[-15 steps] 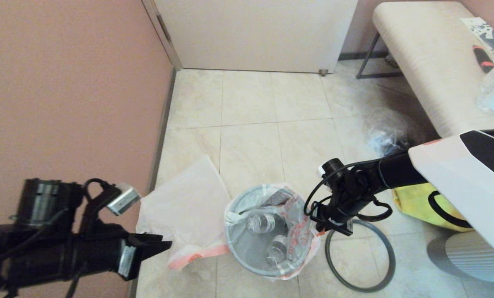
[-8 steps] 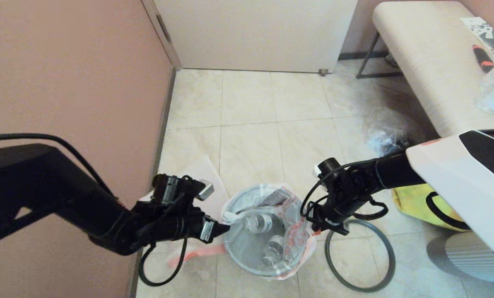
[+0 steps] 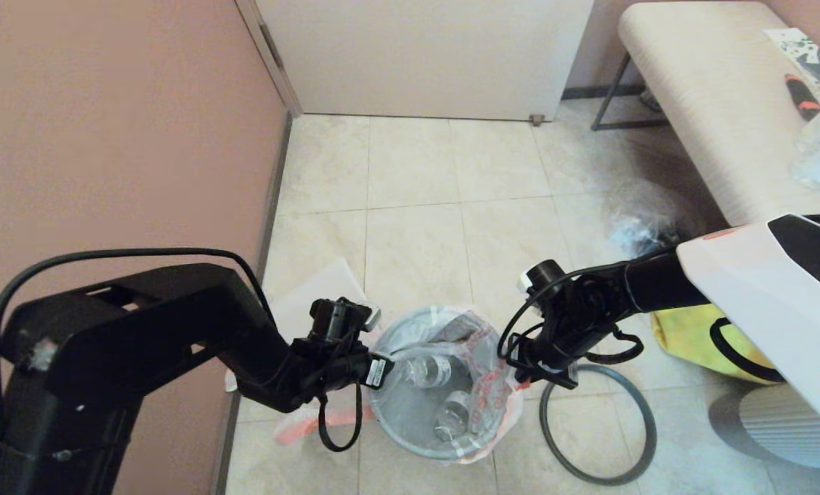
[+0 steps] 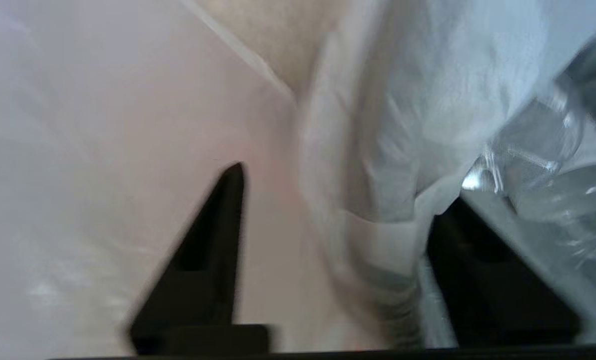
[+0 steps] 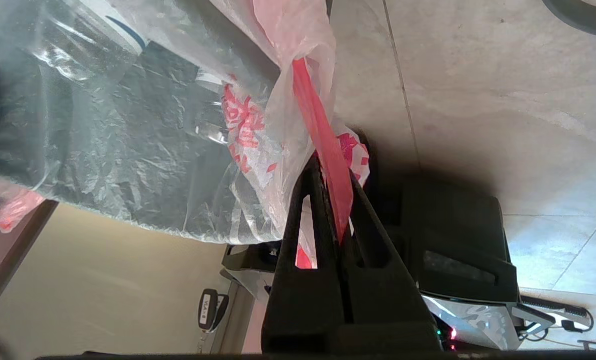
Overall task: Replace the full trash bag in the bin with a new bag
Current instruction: Place the trash bag on the floor
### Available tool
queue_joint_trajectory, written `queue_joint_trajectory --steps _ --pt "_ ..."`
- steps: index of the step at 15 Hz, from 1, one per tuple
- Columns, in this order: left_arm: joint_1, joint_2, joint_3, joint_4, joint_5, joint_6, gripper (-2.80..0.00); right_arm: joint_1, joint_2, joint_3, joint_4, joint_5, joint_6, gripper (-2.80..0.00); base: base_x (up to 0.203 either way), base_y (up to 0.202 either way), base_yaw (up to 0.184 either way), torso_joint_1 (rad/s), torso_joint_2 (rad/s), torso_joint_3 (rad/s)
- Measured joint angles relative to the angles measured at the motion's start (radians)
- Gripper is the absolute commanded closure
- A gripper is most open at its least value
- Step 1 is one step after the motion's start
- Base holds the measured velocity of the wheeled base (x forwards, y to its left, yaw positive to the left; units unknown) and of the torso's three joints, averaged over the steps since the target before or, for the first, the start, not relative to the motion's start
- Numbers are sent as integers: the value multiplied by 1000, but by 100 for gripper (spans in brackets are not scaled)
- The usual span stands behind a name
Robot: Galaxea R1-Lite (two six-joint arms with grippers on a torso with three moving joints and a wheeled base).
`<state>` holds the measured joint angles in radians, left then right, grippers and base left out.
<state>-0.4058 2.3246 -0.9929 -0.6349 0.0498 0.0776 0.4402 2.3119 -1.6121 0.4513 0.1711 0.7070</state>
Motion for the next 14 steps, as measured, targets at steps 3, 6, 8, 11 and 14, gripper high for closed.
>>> queue_joint_trajectory --steps 3,6,8,11,14 --pt "-16 44 -6 -51 74 -5 0 6 -28 8 5 6 6 0 0 0 0 0 0 0" --pt "-25 99 11 -256 162 -28 0 27 -84 51 10 41 11 0 0 0 0 0 0 0" --pt "-25 122 22 -324 171 -36 0 42 -114 60 9 94 17 0 0 0 0 0 0 0" --pt "-27 131 26 -333 174 -38 0 66 -132 61 3 155 37 0 0 0 0 0 0 0" --pt "-30 135 26 -333 176 -38 0 74 -136 72 -54 155 38 0 0 0 0 0 0 0"
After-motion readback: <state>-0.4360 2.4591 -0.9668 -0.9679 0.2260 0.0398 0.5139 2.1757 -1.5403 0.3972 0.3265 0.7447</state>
